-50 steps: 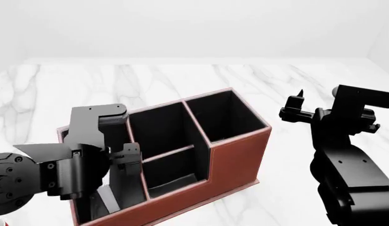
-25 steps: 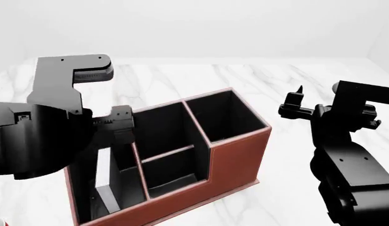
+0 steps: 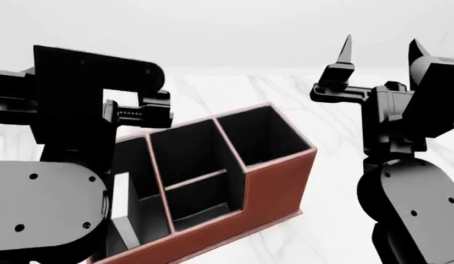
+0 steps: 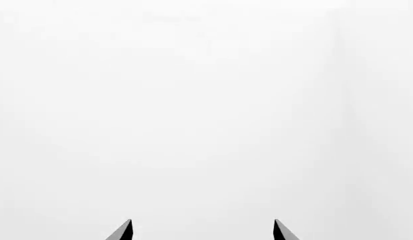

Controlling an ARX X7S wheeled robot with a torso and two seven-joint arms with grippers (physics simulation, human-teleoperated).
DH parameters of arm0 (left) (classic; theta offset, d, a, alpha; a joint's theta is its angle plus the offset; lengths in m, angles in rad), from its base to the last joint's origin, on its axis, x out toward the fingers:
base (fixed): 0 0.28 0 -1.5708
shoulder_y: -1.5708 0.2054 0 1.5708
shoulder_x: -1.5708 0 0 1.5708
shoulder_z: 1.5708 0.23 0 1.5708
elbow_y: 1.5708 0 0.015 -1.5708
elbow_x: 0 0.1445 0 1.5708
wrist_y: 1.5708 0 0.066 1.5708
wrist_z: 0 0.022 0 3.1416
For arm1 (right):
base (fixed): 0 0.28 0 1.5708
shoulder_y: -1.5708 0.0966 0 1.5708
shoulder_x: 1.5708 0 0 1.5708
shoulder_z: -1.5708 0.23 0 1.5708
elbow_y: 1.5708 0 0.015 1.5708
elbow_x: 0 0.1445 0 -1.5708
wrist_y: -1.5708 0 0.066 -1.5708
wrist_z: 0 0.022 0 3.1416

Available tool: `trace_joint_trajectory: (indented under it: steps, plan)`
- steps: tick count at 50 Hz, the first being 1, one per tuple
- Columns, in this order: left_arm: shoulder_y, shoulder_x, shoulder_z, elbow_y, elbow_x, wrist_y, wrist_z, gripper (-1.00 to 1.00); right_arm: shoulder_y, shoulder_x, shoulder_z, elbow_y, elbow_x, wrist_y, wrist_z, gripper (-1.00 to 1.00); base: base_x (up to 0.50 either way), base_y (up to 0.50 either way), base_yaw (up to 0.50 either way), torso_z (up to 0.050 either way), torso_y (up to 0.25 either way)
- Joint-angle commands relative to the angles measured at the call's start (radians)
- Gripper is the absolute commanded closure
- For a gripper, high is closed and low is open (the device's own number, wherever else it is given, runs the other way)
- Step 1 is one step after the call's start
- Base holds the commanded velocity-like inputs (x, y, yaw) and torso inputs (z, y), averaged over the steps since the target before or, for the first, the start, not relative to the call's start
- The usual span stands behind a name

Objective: Pick up the book and place it in the left compartment of the caddy.

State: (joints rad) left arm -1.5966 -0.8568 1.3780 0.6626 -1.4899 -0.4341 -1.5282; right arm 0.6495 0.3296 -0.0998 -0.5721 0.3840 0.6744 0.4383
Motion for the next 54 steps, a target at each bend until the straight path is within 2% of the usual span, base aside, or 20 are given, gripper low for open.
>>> trace_joint_trajectory:
  steps: [1, 20, 48, 54]
  plan:
    - [0.324, 0.029, -0.369, 0.001, 0.284, -0.199, 0.015, -1.00, -0.009, -0.003, -0.040, -0.085, -0.027, -0.081, -0.006, -1.00, 0.00, 0.00, 0.00, 0.000, 0.000]
    - [0.327, 0.037, -0.381, -0.003, 0.340, -0.208, 0.023, -1.00, -0.046, 0.015, -0.064, -0.118, -0.074, -0.219, -0.029, -1.00, 0.00, 0.00, 0.00, 0.000, 0.000]
    - [0.326, 0.049, -0.390, 0.021, 0.411, -0.241, 0.025, -1.00, -0.063, 0.020, -0.077, -0.120, -0.086, -0.281, -0.033, -1.00, 0.00, 0.00, 0.00, 0.000, 0.000]
    - [0.280, 0.058, -0.372, 0.063, 0.486, -0.297, 0.012, -1.00, -0.055, 0.019, -0.070, -0.136, -0.080, -0.281, -0.026, -1.00, 0.00, 0.00, 0.00, 0.000, 0.000]
